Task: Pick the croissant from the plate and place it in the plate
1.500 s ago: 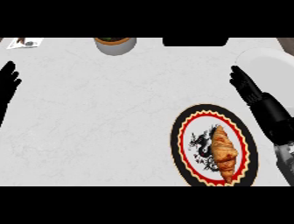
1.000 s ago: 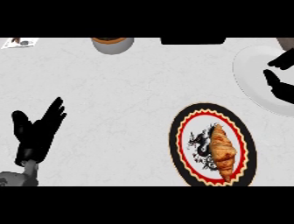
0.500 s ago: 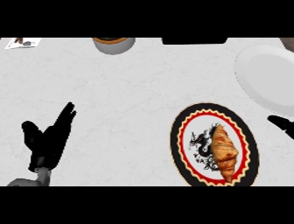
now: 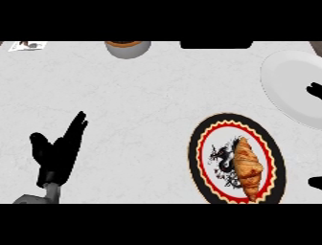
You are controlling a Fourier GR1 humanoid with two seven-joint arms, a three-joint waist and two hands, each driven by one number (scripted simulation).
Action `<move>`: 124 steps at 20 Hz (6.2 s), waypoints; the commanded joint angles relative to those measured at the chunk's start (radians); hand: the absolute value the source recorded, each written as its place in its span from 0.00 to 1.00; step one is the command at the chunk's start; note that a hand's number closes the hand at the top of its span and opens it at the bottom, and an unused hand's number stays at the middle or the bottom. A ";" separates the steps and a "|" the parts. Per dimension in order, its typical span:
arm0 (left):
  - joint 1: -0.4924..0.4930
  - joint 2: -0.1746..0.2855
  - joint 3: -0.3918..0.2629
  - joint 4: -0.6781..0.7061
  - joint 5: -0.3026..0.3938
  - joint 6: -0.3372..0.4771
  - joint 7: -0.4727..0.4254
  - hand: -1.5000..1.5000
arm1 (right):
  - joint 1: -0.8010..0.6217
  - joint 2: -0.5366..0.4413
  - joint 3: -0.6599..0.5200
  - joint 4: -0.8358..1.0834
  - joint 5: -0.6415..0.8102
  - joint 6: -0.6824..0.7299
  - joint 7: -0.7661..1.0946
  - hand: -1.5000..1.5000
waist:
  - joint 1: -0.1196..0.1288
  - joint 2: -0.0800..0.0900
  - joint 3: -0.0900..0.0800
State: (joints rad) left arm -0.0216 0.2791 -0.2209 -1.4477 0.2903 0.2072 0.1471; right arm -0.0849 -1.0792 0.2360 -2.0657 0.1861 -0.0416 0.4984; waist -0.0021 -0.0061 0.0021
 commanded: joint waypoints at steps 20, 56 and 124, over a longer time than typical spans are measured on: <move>-0.006 -0.023 0.043 0.056 -0.017 -0.060 0.049 0.50 | -0.185 0.427 0.424 0.059 0.341 0.309 0.561 0.00 | 0.003 0.007 -0.003; -0.009 -0.108 0.097 0.101 -0.109 -0.114 0.017 0.50 | -0.109 0.577 0.369 0.449 0.752 0.381 0.228 1.00 | 0.000 0.007 -0.002; -0.052 -0.132 0.099 0.020 -0.151 -0.155 0.095 0.50 | -0.661 0.386 -0.463 1.796 0.078 -0.010 -1.084 0.00 | 0.091 0.043 0.007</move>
State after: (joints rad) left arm -0.0726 0.1297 -0.1364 -1.4558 0.1321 0.0587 0.2069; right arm -0.7171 -0.6962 -0.2188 -0.3277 0.2718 -0.1257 -0.5240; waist 0.0948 0.0332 0.0127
